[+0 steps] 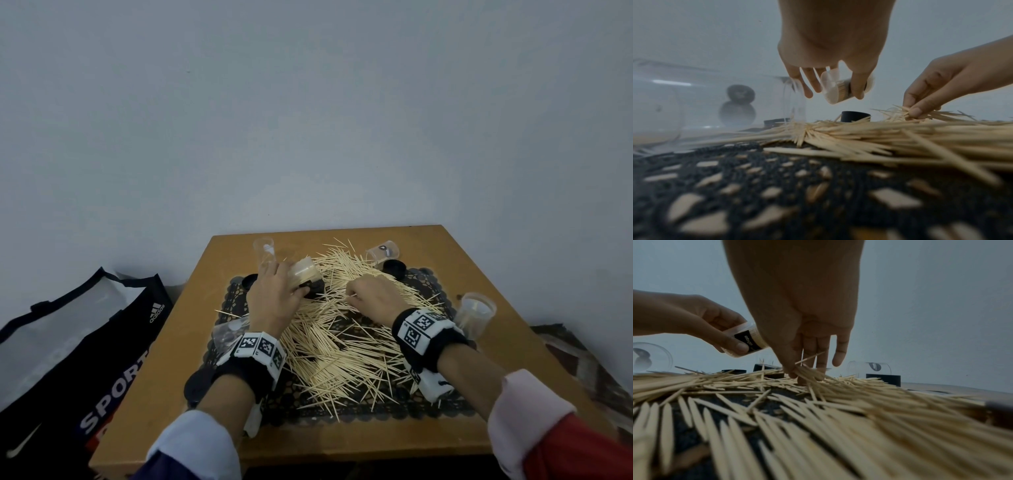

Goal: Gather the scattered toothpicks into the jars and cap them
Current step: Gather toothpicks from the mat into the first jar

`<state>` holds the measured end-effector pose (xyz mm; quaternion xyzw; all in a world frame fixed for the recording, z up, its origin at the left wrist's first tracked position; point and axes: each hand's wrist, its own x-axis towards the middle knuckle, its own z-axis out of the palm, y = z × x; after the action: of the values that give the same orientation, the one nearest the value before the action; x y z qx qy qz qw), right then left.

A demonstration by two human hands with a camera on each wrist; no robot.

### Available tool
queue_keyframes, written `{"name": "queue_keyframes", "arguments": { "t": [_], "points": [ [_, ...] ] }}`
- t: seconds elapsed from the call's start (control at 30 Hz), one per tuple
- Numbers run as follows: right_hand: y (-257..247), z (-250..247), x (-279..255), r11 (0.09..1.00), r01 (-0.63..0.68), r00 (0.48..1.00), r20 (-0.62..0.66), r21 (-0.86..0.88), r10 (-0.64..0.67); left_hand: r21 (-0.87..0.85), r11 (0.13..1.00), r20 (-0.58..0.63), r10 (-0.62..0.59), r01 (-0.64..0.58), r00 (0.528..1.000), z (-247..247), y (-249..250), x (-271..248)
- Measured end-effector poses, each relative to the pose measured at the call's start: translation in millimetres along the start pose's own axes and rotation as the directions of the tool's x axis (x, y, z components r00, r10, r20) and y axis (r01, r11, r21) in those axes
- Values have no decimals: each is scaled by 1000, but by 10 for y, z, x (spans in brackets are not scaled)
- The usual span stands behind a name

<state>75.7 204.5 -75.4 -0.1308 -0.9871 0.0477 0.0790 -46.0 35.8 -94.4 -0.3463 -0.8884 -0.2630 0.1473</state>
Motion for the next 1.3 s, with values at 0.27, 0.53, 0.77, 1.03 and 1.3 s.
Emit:
{"name": "queue_keyframes", "arguments": {
  "t": [0.27, 0.53, 0.77, 1.03, 1.3],
  "points": [
    [-1, -34, 3, 983, -109, 982, -140, 146, 130, 10, 1000, 8, 1, -1, 1000, 22, -7, 7],
    [-21, -80, 15, 960, -68, 956, -258, 272, 141, -40, 999, 52, 23, -21, 998, -10, 42, -14],
    [-32, -90, 1, 961, 74, 940, -341, 265, 21, -159, 982, 154, 123, -99, 980, 12, 78, -26],
    [-24, -72, 0, 980, 131, 924, -378, 151, -65, -222, 964, 169, 184, -145, 968, 9, 101, -33],
    [-28, -56, 6, 980, 184, 936, -317, 73, -152, -245, 958, 171, 192, -147, 966, 7, 111, -34]
  ]
}}
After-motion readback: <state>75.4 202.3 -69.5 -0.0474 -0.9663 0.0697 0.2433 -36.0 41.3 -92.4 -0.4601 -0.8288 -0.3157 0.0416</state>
